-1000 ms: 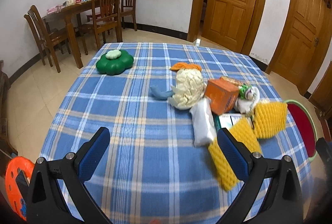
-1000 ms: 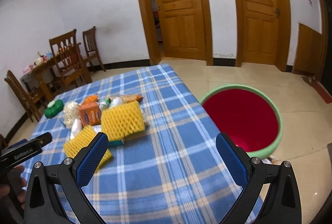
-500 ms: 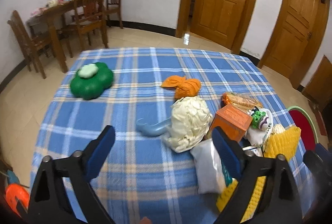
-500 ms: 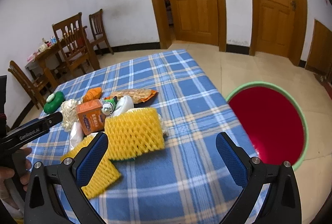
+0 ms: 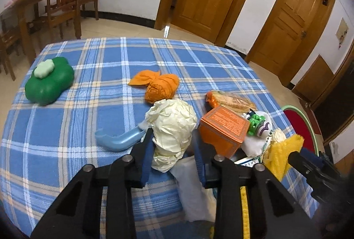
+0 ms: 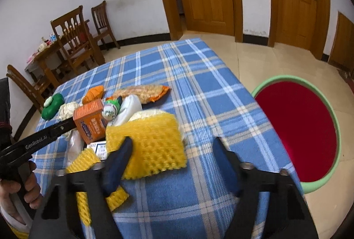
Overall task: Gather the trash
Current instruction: 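Grasp the crumpled cream paper with the left tool while the right tool grasps a yellow foam net, then carry both items over the red bucket and open both tools to drop them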
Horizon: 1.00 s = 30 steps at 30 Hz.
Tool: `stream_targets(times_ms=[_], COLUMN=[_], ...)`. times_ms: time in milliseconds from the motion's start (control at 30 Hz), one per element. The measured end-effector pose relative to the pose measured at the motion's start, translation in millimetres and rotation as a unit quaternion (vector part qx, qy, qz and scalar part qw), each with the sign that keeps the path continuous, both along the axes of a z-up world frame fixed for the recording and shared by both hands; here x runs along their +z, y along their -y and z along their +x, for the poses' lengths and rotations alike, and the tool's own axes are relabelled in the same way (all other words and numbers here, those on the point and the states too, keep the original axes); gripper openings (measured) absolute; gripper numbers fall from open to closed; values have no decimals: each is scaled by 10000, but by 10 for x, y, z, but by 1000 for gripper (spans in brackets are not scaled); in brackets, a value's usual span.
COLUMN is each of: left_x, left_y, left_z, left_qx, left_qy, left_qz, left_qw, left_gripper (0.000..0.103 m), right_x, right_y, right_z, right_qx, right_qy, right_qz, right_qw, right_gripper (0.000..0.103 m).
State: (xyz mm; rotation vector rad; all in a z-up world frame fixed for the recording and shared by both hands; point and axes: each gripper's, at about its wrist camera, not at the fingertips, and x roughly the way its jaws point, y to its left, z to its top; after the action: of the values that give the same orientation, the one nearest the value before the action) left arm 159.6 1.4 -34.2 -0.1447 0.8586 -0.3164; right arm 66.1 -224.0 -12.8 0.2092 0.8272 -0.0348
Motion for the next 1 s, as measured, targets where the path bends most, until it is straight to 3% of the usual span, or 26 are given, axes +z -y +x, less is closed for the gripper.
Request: stream_targets(times_ms=[133,200,400,567,700,767,833,1000], left_x=[22,72,266,430,495,512,526,531], left_y=[-4,-36,-134,-130,-122,-133,-161,-192], left_z=[-49,-104,-304,-514,-640,-692,-732,-764], left_qx=[13,56,240,331,397,459,551,739], left_qy=[57,125,292,495,538,550,506,427], left_qz=[27,19,-81,-41,-38,-21,-88,-126], left_qw=[10000,9999,9993,9982,9978,9974,9972,9963], left_gripper=[30,30,30,30,30,30,30,30], right_x=[-7,7,91,198,198,186,149,30], right_y=[14,12,-19,67,194,221,261,335], right_z=[-18,-42,-190,-311,-300,-274,-223,-49], right_qx=[66,153,309,301,234,267,317,600], right_qy=[-7,47,258,448,267,247,148,-66], right_qz=[161,276,338,433,571,473,515,723], right_qw=[9998,9995,9986,9976,9977,9982,9981,9956], right_gripper=[26,17,8,7,11,24,44,47])
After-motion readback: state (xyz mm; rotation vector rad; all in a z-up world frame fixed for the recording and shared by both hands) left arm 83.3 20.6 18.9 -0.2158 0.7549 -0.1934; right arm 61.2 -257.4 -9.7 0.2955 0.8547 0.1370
